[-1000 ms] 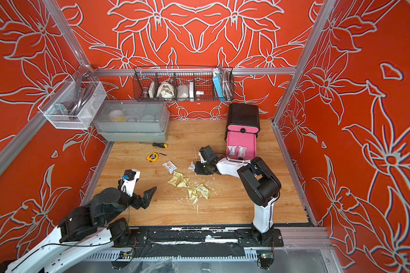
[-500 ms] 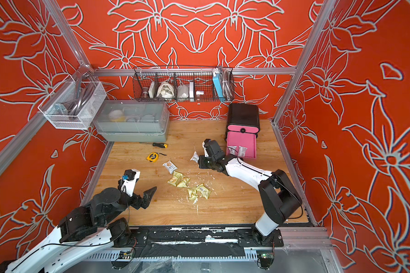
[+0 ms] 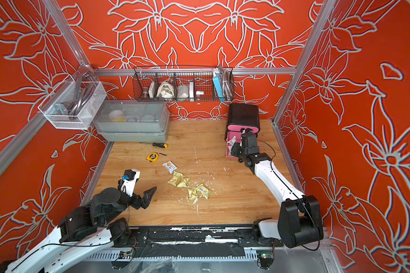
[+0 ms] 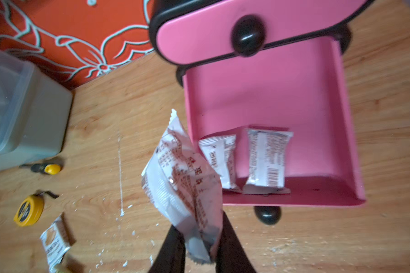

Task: Place the cookies into the drawer by color
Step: Place the cookie in the drawer.

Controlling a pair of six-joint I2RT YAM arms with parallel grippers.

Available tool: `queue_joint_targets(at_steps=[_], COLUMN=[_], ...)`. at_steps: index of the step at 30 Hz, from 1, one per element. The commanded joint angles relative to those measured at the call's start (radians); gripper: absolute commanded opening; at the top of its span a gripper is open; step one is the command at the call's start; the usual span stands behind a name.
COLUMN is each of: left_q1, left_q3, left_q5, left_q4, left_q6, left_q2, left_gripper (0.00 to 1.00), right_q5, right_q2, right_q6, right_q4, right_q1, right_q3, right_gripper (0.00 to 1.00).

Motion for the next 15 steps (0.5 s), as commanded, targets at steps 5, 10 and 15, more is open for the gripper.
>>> queue_joint_targets(at_steps=[5,10,15], left_q1=[-0.003,-0.003,-0.003], left_q3=[0.013,0.012,0.012], left_q5=[-0.002,0.001,0.001], left_q4=[0.016,0.019,0.014], left_q6=[0.005,0.006,0.006], left_q2=[-0.011,-0.006,-0.004], left_gripper=[0.99,0.99,0.99], right_q5=[-0.021,-0.049,-0.041], right_q2=[0.082,0.179,0.287], right_q6=[-0.011,-0.026,-0.064], right_q4=[0.001,0.021,0.005], right_q1=[-0.17,-0.224,-0.233], right_q3=[-0.008,0.037,0.126], right_gripper=[0.02,0.02,0.04])
